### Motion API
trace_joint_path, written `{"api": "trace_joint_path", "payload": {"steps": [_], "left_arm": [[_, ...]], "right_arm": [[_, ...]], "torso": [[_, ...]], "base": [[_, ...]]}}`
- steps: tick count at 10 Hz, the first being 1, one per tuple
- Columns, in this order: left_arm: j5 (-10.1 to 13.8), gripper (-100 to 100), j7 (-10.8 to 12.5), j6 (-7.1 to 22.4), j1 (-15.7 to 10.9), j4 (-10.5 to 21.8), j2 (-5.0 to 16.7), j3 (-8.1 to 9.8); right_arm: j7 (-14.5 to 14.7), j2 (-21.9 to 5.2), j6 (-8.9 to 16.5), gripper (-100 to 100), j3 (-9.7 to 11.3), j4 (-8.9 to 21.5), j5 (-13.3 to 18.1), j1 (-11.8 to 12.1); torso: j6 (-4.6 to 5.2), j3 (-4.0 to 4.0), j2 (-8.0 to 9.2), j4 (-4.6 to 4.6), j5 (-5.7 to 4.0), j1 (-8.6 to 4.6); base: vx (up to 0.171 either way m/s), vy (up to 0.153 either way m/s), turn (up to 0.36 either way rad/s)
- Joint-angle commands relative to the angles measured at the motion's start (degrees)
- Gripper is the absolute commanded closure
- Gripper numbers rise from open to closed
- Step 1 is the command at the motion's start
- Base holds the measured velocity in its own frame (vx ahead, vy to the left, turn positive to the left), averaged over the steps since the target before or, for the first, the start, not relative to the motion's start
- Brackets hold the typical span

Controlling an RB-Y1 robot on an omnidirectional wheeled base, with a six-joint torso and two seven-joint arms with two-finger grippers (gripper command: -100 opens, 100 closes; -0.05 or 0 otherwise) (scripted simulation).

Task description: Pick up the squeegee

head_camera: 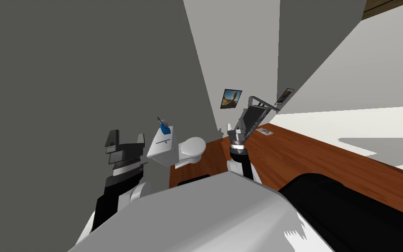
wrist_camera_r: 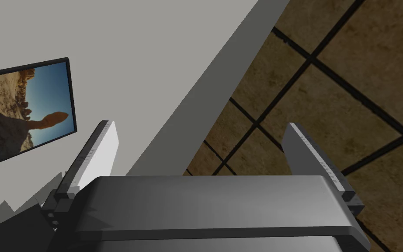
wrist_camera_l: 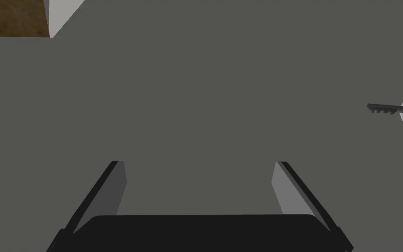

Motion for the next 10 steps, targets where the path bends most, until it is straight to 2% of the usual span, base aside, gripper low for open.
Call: {"api": "trace_joint_path", "payload": {"steps": [1,7,8,10], "left_arm": [[-0.05,-100,0.11,2.44,-0.71,0.14,1.76,0.04],[-0.22,-100,0.56,11.35,-3.41,0.70,5.47,0.22],[-0.22,-100,0.56,12.01,-3.41,0.70,5.47,0.22],[-0.29,-100,0.75,15.68,-4.58,1.00,6.45,0.30]], "right_arm": [[0.00,0.00,0.00,0,0.00,0.00,0.00,0.00],[0.00,0.00,0.00,0,0.00,0.00,0.00,0.00],[0.00,0.00,0.00,0,0.00,0.00,0.00,0.00],[0.00,0.00,0.00,0,0.00,0.00,0.00,0.00]], "torso": [[0.00,0.00,0.00,0.00,0.00,0.00],[0.00,-0.06,-0.10,-0.02,0.02,0.07],[0.00,-0.07,-0.12,-0.03,0.02,0.07],[0.00,-0.04,-0.07,-0.02,0.01,0.05]], "base": [[0.011,0.006,0.000],[0.024,0.015,-0.001],[0.018,0.010,-0.001],[0.016,0.012,0.000]]}}
